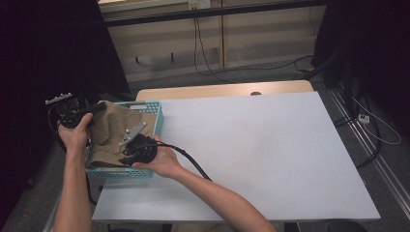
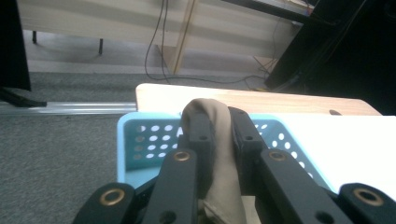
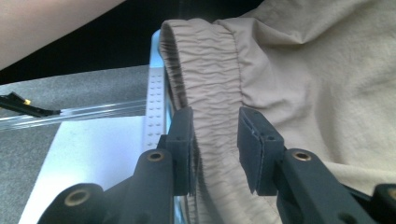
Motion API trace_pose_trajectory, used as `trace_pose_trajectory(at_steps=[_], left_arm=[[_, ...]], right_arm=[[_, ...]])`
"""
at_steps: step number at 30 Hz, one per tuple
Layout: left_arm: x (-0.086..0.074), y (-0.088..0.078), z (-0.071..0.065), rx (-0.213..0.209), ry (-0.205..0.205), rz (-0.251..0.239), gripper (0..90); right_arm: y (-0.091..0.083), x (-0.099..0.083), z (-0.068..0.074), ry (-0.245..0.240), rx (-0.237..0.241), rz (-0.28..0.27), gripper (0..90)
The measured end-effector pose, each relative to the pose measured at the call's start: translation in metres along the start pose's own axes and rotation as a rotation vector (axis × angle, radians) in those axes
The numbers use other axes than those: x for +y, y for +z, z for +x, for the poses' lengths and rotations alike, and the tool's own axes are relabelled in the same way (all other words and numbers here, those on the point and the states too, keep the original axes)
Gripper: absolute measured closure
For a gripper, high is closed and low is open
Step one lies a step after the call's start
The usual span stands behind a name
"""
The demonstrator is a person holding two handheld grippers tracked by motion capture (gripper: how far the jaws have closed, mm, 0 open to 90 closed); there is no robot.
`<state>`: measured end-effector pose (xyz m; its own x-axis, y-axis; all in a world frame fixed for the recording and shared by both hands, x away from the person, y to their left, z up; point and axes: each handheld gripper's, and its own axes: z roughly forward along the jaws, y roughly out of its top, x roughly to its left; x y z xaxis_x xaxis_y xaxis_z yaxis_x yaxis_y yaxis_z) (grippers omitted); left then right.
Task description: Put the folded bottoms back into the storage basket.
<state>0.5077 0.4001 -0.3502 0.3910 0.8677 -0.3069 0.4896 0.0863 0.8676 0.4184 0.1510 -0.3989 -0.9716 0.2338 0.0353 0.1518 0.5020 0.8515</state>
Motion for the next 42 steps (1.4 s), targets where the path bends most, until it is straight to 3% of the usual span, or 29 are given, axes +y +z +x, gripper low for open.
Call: trace_pose_trajectory(at_steps=[12,17,22,25,28,34,42], left_arm=[[0.008,0.012,-0.016,-0.041,0.036,0.004,81.9],[0.003,0.017,-0.011,-0.018,0.027,0.012,81.8],[-0.003,0.022,-0.007,0.001,0.024,0.025,81.6],[-0.006,0.026,-0.006,0.033,0.033,0.040,81.3],[-0.008,0.031,-0.006,0.070,0.054,0.069,81.1],[-0.016,0.040,-0.003,0.107,0.041,0.083,81.1],[-0.021,0.049,-0.002,0.126,0.040,0.110,81.0]], right_arm=[[-0.010,-0.003,-0.003,0.017,-0.011,-0.023,59.9],[-0.012,-0.006,-0.003,0.023,-0.014,-0.027,56.2],[-0.014,-0.009,-0.003,0.043,-0.005,-0.035,45.9],[-0.017,-0.009,-0.003,0.049,0.005,-0.053,40.4],[-0.020,-0.010,-0.001,0.045,0.001,-0.060,37.9],[-0.030,-0.014,-0.002,0.048,-0.009,-0.068,37.1],[-0.050,-0.021,-0.007,0.066,-0.036,-0.090,34.6]])
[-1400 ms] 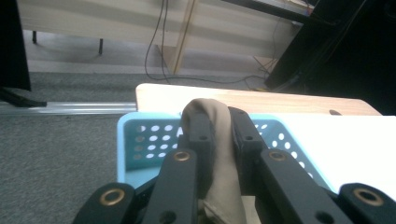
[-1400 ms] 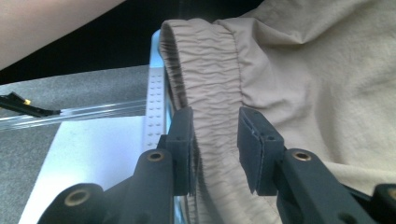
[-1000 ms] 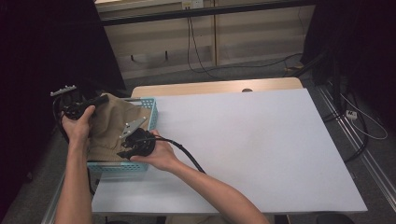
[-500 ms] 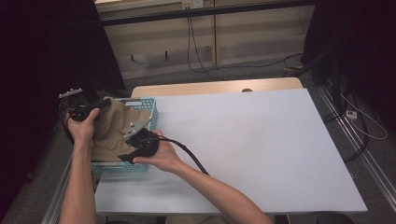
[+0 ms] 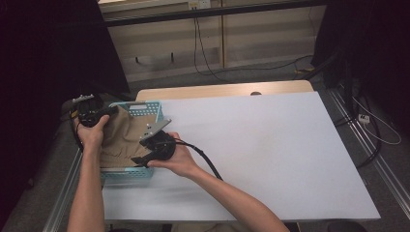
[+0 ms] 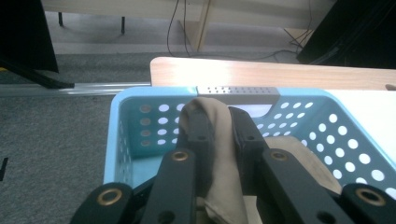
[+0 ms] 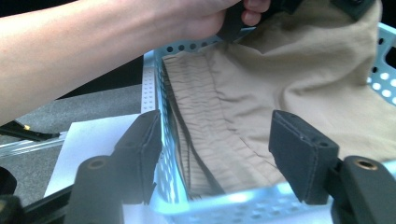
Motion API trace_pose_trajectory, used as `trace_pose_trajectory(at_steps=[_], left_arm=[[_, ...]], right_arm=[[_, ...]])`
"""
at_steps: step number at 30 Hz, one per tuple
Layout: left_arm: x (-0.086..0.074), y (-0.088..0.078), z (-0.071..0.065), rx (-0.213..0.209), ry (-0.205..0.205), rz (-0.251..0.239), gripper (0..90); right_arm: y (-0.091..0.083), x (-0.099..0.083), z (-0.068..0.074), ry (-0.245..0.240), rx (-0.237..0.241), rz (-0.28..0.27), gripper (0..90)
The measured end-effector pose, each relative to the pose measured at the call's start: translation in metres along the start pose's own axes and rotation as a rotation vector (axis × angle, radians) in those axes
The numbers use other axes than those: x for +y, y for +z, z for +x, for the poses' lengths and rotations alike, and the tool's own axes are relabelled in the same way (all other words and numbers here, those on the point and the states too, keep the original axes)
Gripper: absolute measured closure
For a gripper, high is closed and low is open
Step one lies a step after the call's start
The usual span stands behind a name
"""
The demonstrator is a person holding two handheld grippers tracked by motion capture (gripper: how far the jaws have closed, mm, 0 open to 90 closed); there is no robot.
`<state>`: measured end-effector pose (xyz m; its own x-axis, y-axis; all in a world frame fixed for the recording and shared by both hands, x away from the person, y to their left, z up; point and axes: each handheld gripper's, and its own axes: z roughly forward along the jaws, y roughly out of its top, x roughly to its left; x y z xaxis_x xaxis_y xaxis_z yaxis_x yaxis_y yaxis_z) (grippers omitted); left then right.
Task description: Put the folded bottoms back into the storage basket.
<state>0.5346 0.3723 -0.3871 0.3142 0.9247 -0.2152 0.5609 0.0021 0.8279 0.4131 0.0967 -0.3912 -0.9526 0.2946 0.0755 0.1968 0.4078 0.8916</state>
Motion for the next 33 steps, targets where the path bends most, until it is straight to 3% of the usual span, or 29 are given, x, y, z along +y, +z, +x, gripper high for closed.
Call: trace_pose_trajectory(at_steps=[2,6,23,28,33], left_arm=[[-0.001,0.001,-0.002,0.009,-0.006,0.001,80.3],[-0.001,0.004,-0.005,0.023,0.037,0.017,79.8],[-0.008,0.019,0.006,0.114,0.026,0.078,76.8],[-0.008,0.018,0.006,0.124,0.011,0.089,69.4],[-0.006,0.012,0.007,0.119,0.012,0.072,53.7]], right_arm=[[-0.004,-0.002,-0.001,0.003,-0.006,-0.002,34.0],[-0.011,-0.008,-0.004,0.015,-0.017,0.003,32.4],[-0.037,-0.026,-0.012,0.045,-0.055,0.001,31.2],[-0.041,-0.031,-0.016,0.054,-0.063,0.002,31.0],[-0.044,-0.034,-0.018,0.064,-0.067,0.004,29.7]])
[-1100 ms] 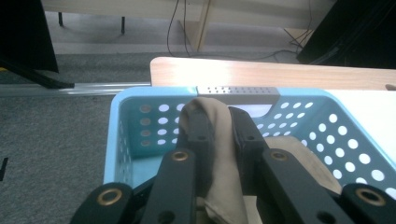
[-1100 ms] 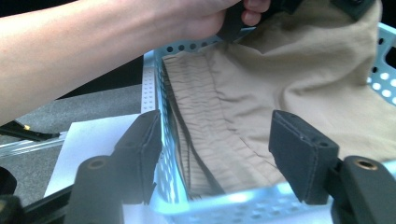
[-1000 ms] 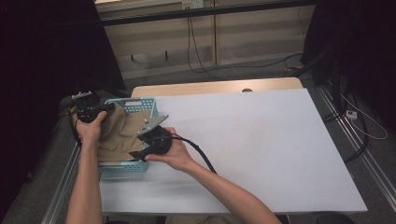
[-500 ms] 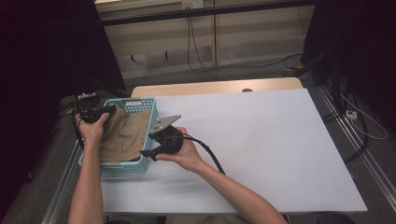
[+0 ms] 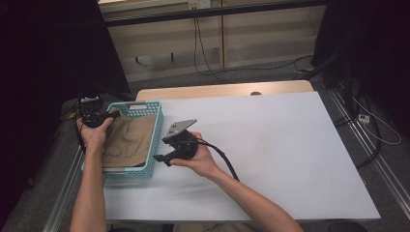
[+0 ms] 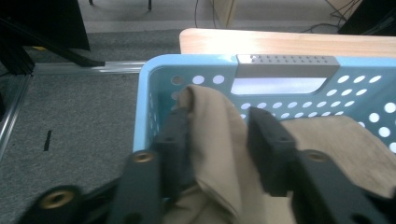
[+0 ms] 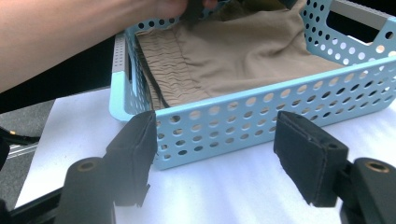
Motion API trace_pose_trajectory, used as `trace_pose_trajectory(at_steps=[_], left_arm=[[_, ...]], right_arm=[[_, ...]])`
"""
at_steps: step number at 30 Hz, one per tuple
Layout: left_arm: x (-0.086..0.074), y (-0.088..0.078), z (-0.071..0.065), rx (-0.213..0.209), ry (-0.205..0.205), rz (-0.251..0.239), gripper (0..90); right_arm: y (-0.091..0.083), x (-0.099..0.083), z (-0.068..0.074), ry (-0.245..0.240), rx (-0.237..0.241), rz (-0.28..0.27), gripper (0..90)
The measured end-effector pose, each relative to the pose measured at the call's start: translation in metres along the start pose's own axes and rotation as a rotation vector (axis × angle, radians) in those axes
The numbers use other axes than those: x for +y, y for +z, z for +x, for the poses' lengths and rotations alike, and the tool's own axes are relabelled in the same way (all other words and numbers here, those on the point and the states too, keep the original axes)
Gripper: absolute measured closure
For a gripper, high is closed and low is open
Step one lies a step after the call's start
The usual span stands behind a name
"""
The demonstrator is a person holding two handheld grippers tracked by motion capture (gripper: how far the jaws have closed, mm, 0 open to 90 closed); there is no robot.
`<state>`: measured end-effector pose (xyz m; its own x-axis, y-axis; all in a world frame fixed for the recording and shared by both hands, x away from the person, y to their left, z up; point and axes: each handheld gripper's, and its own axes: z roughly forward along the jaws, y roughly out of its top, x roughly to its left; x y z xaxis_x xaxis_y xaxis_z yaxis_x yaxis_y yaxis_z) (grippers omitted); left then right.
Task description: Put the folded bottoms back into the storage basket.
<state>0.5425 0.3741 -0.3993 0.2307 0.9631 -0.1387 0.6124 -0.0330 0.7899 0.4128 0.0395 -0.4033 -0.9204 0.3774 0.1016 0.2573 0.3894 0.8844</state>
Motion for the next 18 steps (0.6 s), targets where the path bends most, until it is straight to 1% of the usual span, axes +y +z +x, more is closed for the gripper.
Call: trace_pose_trajectory(at_steps=[2,5,6,8,9,10,11,13,15,17,18], left_arm=[[0.001,-0.003,0.002,0.003,-0.006,-0.003,47.5],[0.001,-0.007,0.005,-0.004,-0.011,-0.017,40.9],[0.000,-0.008,0.005,-0.006,-0.015,-0.022,37.2],[0.001,-0.010,0.006,-0.020,-0.023,-0.027,28.9],[0.001,-0.012,0.007,-0.032,-0.022,-0.027,26.8],[0.002,-0.014,0.007,-0.042,-0.029,-0.032,25.5],[0.002,-0.016,0.006,-0.047,-0.023,-0.038,23.9],[0.002,-0.021,0.005,-0.044,-0.005,-0.053,20.8],[0.003,-0.025,0.003,-0.056,0.020,-0.069,17.9],[0.003,-0.029,0.002,-0.059,0.048,-0.073,16.2],[0.003,-0.031,0.002,-0.068,0.060,-0.073,13.9]], right_arm=[[-0.001,0.000,-0.001,0.011,-0.004,0.000,28.2],[-0.003,0.000,-0.002,0.008,-0.012,0.000,26.2],[-0.004,0.000,-0.003,0.012,-0.015,-0.001,25.3],[-0.004,0.000,-0.005,0.015,-0.016,0.000,23.8],[-0.005,-0.001,-0.005,0.023,-0.016,-0.002,22.9],[-0.005,-0.001,-0.006,0.026,-0.018,-0.001,22.5],[-0.005,-0.001,-0.006,0.025,-0.017,0.000,21.9],[-0.005,-0.002,-0.008,0.032,-0.019,-0.003,20.0],[-0.005,-0.002,-0.008,0.038,-0.017,-0.008,18.8],[-0.004,-0.002,-0.008,0.035,-0.026,-0.012,17.2],[-0.004,-0.001,-0.008,0.032,-0.026,-0.014,16.2]])
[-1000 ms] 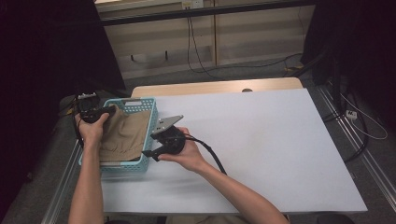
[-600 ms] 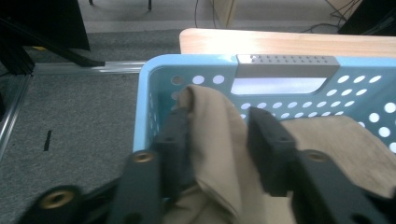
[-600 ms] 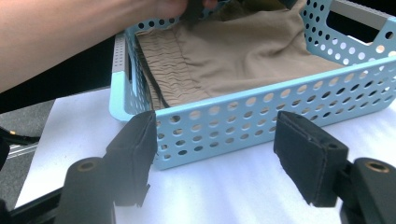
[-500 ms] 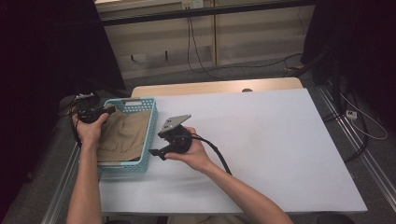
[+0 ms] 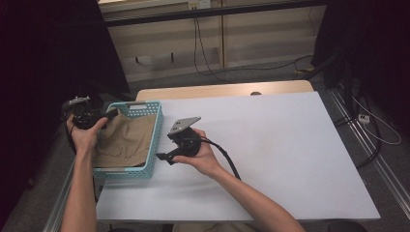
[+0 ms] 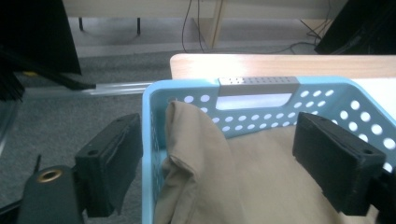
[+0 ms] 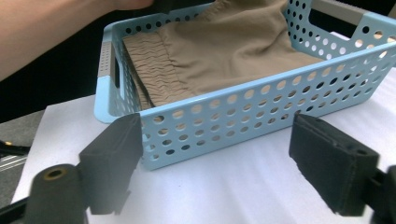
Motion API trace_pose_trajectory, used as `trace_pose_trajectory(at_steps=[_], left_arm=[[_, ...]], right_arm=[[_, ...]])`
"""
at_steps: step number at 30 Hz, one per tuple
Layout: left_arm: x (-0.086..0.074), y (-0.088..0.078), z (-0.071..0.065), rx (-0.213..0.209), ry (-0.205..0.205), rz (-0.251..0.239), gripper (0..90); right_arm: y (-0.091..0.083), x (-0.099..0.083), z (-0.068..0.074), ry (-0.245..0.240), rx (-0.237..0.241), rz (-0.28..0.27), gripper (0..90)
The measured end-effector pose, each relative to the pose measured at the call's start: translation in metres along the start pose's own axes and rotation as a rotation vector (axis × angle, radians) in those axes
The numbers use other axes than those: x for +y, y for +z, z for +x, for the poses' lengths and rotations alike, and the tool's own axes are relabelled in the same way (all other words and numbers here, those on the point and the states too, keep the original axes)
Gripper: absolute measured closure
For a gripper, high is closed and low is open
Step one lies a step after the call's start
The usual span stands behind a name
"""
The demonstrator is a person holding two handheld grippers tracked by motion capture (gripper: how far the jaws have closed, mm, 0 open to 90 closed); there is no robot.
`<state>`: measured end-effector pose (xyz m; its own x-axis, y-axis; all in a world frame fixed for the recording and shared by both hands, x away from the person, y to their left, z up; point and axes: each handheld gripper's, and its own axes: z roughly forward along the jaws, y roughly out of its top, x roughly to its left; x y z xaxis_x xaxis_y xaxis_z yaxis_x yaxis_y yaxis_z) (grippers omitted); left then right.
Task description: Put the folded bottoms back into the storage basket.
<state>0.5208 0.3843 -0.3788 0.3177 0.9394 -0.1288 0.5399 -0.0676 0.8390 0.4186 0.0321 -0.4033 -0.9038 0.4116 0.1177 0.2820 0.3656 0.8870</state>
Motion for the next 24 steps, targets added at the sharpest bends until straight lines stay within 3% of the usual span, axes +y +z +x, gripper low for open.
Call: trace_pose_trajectory(at_steps=[4,7,9,13,16,21,24], left_arm=[[-0.002,-0.007,-0.005,-0.018,0.009,-0.029,8.0],[-0.004,-0.011,-0.009,0.024,0.073,-0.025,6.9],[-0.006,-0.014,-0.009,-0.010,0.058,-0.038,6.7],[-0.009,-0.020,-0.015,-0.031,0.070,-0.049,4.5],[-0.011,-0.027,-0.020,-0.065,0.117,-0.059,4.4],[-0.016,-0.035,-0.024,-0.052,0.111,-0.047,4.8],[-0.020,-0.039,-0.022,-0.072,0.090,-0.040,5.8]], right_arm=[[0.001,0.000,0.000,-0.002,-0.009,0.000,13.8],[0.001,0.000,0.000,0.002,-0.019,-0.003,11.4],[0.000,0.000,0.000,0.007,-0.026,-0.006,10.0],[-0.001,0.000,-0.002,0.011,-0.052,-0.001,8.8],[-0.002,0.000,-0.003,0.020,-0.076,-0.005,8.5],[-0.004,-0.004,-0.003,0.024,-0.115,0.003,8.1],[-0.005,-0.007,-0.004,0.035,-0.119,0.011,5.9]])
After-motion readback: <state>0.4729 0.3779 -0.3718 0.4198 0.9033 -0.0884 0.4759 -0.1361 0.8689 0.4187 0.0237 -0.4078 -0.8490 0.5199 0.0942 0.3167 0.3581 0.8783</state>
